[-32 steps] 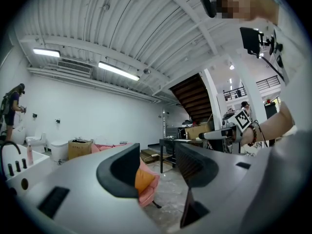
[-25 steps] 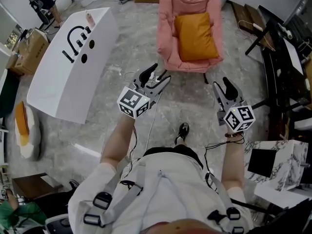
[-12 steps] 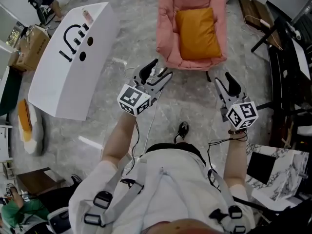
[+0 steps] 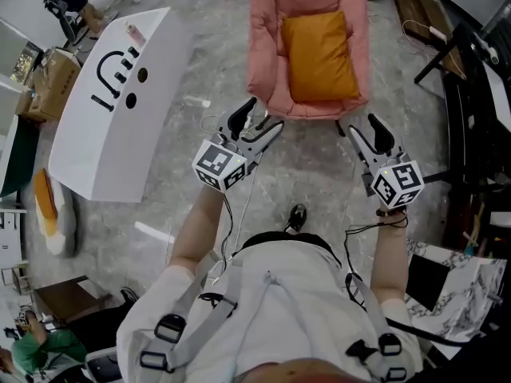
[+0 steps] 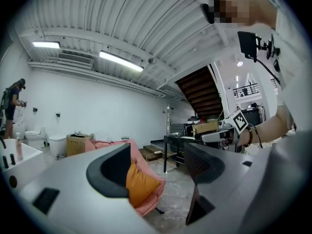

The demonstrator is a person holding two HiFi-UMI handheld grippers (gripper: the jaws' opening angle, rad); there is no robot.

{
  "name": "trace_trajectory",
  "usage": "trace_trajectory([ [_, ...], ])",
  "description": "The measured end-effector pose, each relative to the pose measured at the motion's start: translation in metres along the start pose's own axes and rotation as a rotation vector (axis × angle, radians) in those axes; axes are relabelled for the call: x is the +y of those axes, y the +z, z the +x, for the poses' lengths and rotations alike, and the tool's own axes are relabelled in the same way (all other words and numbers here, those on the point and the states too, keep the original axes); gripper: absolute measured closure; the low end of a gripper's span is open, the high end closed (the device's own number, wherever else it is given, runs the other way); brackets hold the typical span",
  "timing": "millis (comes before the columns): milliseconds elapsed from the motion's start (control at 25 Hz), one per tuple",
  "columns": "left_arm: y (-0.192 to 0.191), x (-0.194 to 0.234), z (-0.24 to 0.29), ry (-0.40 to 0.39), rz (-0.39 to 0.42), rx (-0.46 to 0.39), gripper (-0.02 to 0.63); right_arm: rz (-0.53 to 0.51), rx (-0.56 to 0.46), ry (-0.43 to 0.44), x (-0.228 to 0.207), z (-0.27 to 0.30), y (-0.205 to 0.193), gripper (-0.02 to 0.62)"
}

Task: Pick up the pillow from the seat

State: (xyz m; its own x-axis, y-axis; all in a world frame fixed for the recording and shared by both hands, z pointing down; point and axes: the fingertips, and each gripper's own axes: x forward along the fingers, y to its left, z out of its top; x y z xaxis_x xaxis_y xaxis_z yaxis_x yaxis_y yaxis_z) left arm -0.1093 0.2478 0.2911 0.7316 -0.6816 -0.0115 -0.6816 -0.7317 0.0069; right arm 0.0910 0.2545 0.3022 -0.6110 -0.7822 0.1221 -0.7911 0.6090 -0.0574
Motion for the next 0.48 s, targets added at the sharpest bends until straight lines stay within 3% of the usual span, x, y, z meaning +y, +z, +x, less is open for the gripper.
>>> trace_trajectory([
  [480, -0.022, 0.009, 0.077, 0.012, -0.036, 0.038, 0.242, -0.026, 0.046, 0.043, -0.077, 0.03, -0.006, 0.313],
])
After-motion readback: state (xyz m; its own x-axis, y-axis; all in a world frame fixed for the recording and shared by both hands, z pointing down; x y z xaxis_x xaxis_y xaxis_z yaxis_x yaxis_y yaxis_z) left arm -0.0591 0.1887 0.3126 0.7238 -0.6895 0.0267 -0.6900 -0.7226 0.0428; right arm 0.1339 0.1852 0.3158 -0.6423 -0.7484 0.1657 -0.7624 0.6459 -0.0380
